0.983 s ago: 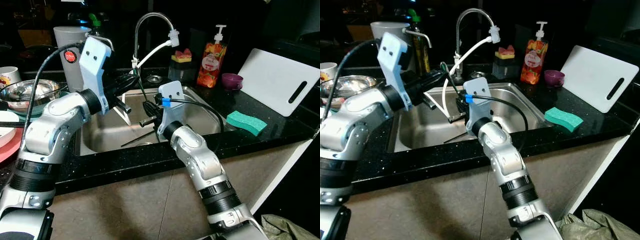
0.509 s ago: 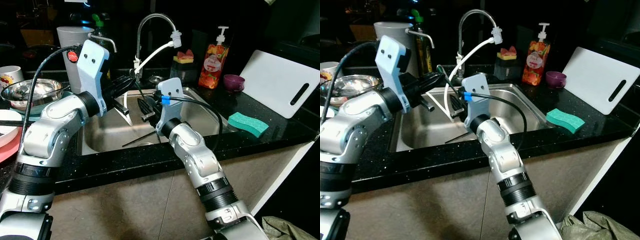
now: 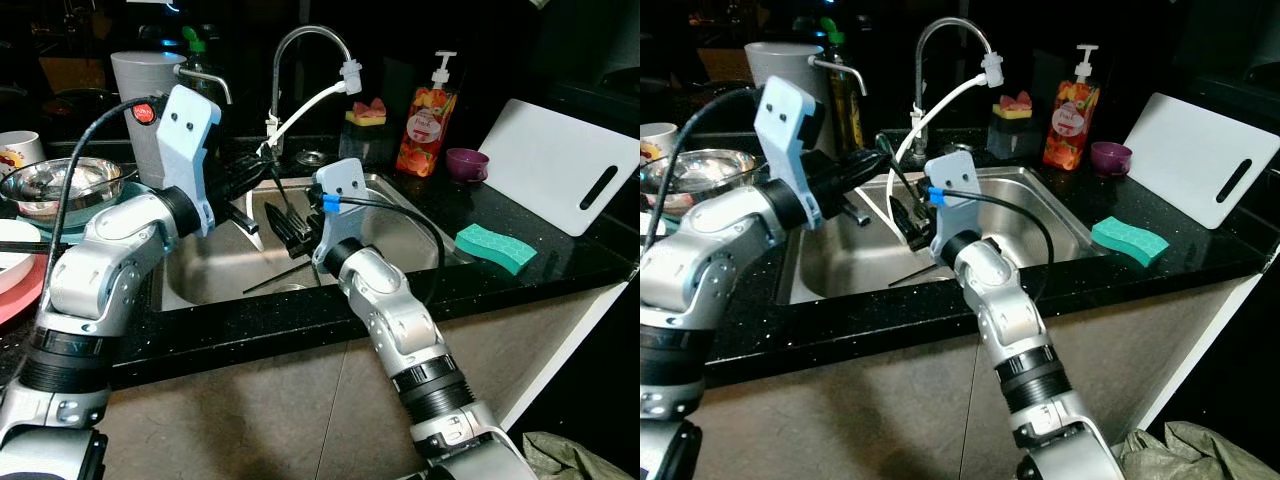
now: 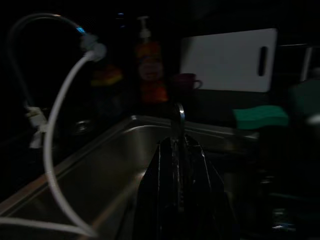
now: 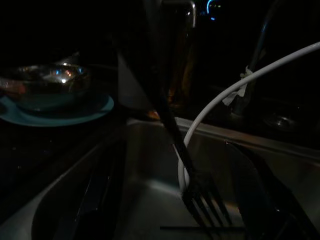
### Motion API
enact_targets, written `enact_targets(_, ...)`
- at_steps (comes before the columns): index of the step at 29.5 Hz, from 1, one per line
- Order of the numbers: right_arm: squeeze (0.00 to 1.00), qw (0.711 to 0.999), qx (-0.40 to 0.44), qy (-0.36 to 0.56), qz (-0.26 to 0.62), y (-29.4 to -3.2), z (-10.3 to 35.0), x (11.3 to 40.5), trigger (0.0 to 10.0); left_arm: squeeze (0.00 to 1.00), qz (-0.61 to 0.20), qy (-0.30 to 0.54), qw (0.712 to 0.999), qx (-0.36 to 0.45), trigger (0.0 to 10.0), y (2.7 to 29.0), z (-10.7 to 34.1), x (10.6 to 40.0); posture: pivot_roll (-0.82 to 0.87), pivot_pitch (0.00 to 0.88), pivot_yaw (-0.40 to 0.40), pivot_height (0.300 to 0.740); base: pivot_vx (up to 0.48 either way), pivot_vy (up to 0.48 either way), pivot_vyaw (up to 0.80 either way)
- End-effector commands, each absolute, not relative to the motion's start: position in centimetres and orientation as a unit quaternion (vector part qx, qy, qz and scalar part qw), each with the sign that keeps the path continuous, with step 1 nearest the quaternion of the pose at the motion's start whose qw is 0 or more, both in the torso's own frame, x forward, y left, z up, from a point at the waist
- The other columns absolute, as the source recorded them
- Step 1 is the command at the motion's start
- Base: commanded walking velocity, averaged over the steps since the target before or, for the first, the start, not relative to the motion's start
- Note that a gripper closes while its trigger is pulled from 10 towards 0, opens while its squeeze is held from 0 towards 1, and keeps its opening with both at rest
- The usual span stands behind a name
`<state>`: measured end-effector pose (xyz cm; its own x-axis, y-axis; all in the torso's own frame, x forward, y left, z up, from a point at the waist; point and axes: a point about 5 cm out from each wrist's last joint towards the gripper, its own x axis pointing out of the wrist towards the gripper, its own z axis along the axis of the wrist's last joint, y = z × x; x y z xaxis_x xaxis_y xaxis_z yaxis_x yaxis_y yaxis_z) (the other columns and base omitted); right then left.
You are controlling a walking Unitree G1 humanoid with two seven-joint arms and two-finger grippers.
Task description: Kitchen organization
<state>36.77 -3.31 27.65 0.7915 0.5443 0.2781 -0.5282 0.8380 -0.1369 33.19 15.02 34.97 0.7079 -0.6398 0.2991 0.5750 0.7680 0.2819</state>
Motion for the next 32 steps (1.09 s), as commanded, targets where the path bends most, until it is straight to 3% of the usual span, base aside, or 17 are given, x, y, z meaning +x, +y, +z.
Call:
enact_targets(1,0.0,0.945,-0.039,-0.155,0.285,-3.0,27.6,36.9,10.0,0.0,-0.358,-0.199,0.909,0.076,10.0,14.5,35.1,32.4,0.14,0.086,-0.109,0.74,0.0,0.0,0.0)
enact_targets(5,0.0,0.947,-0.04,-0.151,0.28,-3.0,27.4,37.0,9.8,0.0,-0.365,-0.198,0.906,0.081,10.0,14.4,35.0,32.2,0.14,0.086,-0.109,0.74,0.0,0.0,0.0)
enact_targets(6,0.0,0.948,-0.039,-0.15,0.277,-3.1,27.4,37.1,0.0,0.0,-0.365,-0.197,0.906,0.081,10.0,14.5,35.0,32.1,0.14,0.081,-0.114,0.74,0.0,0.0,0.0)
enact_targets(18,0.0,0.947,-0.03,-0.163,0.274,-3.4,27.5,37.1,0.0,0.0,-0.311,-0.195,0.926,0.093,10.0,15.3,34.4,32.7,0.15,0.08,-0.125,0.74,0.0,0.0,0.0)
enact_targets(19,0.0,0.948,-0.029,-0.162,0.273,-3.4,27.5,37.1,0.0,0.78,-0.301,-0.195,0.929,0.091,10.0,15.4,34.4,32.9,0.15,0.08,-0.125,0.74,0.0,0.0,0.0)
enact_targets(20,0.0,0.948,-0.029,-0.162,0.273,-3.4,27.5,37.1,0.0,0.78,-0.301,-0.195,0.929,0.091,10.0,15.4,34.4,32.9,0.15,0.08,-0.125,0.74,0.0,0.0,0.0)
enact_targets(21,0.0,0.947,-0.029,-0.162,0.274,-3.4,27.5,37.1,0.0,1.0,-0.295,-0.196,0.931,0.084,10.0,15.5,34.4,32.9,0.15,0.078,-0.125,0.74,0.0,0.0,0.0)
enact_targets(26,0.0,0.949,-0.033,-0.158,0.272,-3.4,27.2,37.2,0.0,1.0,-0.287,-0.203,0.933,0.073,10.0,15.8,34.4,32.6,0.15,0.068,-0.121,0.74,0.0,0.0,0.0)
enact_targets(27,0.0,0.958,-0.044,-0.134,0.249,-3.8,26.5,38.0,0.0,0.0,-0.264,-0.213,0.939,0.052,10.0,16.4,34.7,32.4,0.16,0.075,-0.127,0.74,0.0,0.0,0.0)
enact_targets(28,0.0,0.958,-0.044,-0.134,0.249,-3.8,26.5,38.0,0.0,0.0,-0.264,-0.213,0.939,0.052,10.0,16.4,34.7,32.4,0.16,0.075,-0.127,0.74,0.0,0.0,0.0)
enact_targets(29,0.0,0.962,-0.053,-0.125,0.237,-4.0,26.1,38.3,4.0,0.0,-0.252,-0.22,0.942,0.034,10.0,16.9,34.9,32.3,0.16,0.077,-0.128,0.74,0.0,0.0,0.0)
enact_targets(30,0.0,0.965,-0.06,-0.116,0.226,-4.1,25.7,38.6,10.0,0.0,-0.24,-0.229,0.943,0.017,10.0,17.6,35.1,32.0,0.16,0.077,-0.128,0.74,0.0,0.0,0.0)
enact_targets(32,0.0,0.971,-0.072,-0.105,0.205,-4.4,24.9,39.1,10.0,0.0,-0.212,-0.245,0.946,-0.027,10.0,19.0,35.2,31.7,0.16,0.063,-0.121,0.74,0.0,0.0,0.0)
